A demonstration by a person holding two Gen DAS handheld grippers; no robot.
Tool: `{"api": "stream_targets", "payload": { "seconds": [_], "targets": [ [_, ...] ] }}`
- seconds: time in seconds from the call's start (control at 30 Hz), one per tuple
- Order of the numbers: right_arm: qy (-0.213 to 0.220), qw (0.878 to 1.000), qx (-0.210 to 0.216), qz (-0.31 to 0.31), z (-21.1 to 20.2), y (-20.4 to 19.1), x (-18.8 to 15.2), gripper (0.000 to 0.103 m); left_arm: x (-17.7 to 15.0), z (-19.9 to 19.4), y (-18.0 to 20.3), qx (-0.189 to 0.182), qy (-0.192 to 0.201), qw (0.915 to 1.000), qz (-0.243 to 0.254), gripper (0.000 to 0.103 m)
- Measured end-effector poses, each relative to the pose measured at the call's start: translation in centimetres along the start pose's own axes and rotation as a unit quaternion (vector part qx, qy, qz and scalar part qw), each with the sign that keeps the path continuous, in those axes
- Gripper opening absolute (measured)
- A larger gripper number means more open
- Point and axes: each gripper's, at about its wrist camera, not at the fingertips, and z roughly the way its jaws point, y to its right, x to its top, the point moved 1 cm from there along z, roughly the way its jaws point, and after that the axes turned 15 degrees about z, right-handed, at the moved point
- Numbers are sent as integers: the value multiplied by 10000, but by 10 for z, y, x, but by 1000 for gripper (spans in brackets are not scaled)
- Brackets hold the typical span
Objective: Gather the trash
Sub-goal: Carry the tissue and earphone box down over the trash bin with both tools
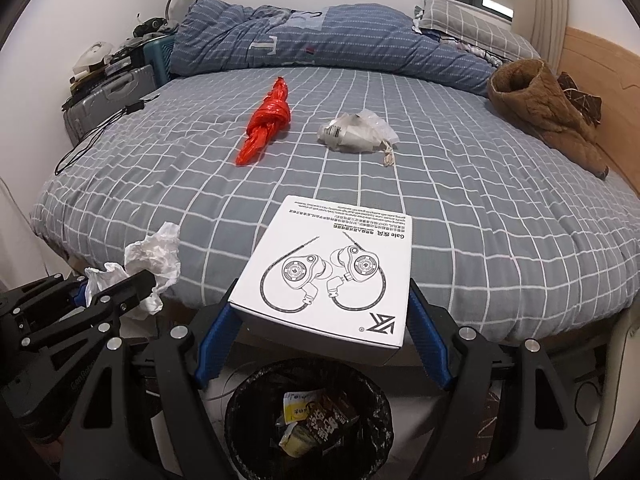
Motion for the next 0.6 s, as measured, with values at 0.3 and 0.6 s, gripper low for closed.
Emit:
{"api": "stream_targets", "payload": {
  "seconds": [0.3,0.6],
  "targets": [
    [-117,9999,-1,-41,-14,-1,-23,74,-22,-11,4,18,-93,10000,-20,18],
    [-156,9999,-29,-59,-28,0,-37,74,-37,-26,12,-1,-106,9999,-11,18]
  ]
}}
